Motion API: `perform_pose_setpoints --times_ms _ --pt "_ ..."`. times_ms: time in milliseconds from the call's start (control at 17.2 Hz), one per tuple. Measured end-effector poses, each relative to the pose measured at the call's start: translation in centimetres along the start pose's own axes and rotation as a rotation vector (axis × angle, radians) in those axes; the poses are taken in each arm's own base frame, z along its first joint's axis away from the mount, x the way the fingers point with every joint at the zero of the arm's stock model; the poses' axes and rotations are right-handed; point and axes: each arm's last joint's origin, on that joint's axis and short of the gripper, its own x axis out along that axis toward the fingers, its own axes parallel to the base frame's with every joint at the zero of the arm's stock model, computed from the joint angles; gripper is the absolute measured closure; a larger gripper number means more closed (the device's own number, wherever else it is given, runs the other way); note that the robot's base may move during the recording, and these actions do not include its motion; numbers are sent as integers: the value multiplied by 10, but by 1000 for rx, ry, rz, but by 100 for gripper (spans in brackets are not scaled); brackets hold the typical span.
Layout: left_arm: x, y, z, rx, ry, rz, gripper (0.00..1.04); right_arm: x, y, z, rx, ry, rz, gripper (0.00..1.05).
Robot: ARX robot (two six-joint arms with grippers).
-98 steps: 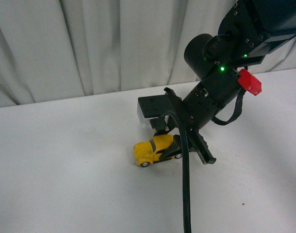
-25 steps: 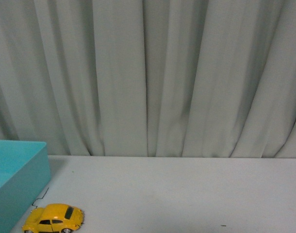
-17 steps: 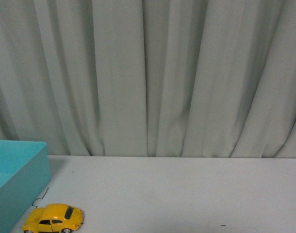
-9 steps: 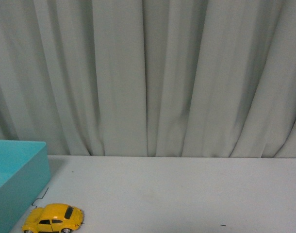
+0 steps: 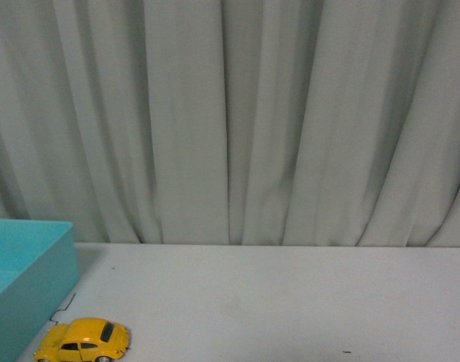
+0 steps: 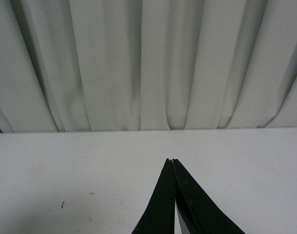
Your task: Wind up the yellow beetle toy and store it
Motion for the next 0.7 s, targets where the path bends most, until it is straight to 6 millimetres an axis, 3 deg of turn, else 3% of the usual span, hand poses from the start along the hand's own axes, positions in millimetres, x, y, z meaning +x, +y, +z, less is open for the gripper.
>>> perform_pose_setpoints --times_ms 116,699 --pt "0 0 0 0 0 1 7 0 0 1 0 -10 0 100" --pt "0 0 -1 -24 52 12 7 0 0 1 0 -9 0 12"
